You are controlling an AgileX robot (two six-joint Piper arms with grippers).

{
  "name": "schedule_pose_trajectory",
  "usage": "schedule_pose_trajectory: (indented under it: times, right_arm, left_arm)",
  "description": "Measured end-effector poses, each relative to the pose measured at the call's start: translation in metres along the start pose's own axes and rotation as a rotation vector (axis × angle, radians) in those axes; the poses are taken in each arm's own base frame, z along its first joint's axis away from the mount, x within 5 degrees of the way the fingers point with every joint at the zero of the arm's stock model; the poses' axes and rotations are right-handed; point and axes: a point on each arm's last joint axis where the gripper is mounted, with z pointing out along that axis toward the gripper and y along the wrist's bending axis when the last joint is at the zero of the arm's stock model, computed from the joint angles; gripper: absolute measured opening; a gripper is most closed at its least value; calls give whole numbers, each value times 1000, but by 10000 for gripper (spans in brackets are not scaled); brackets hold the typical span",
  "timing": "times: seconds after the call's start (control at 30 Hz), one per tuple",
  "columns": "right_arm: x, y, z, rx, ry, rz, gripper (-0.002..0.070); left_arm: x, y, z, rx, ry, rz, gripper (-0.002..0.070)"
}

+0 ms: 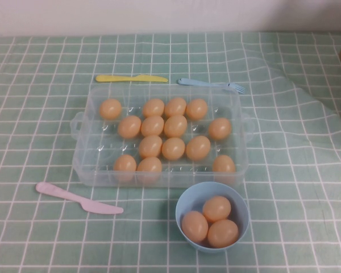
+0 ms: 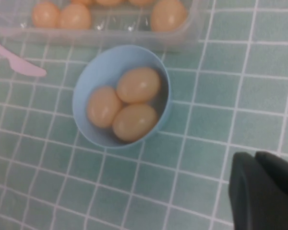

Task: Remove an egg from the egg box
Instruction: Pick up the egg from the plastic box

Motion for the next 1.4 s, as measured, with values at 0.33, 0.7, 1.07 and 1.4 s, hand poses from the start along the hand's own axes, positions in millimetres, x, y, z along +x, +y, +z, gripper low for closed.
schedule_pose_trajectory:
  times: [0.33, 0.7, 1.07, 1.4]
  right_arm:
    - [-61, -3, 48, 116, 271, -102, -17]
    - [-108, 79, 129, 87, 388, -411, -12]
    - [-143, 100, 202, 163, 489, -382, 287]
    - [-149, 94, 234, 240, 491, -272, 433]
  left_arm:
    - [0, 0, 0, 0, 0, 0, -3]
    - [0, 0, 0, 0, 0, 0, -3]
    - [0, 0, 0, 0, 0, 0, -3]
    - [0, 0, 0, 0, 0, 0, -3]
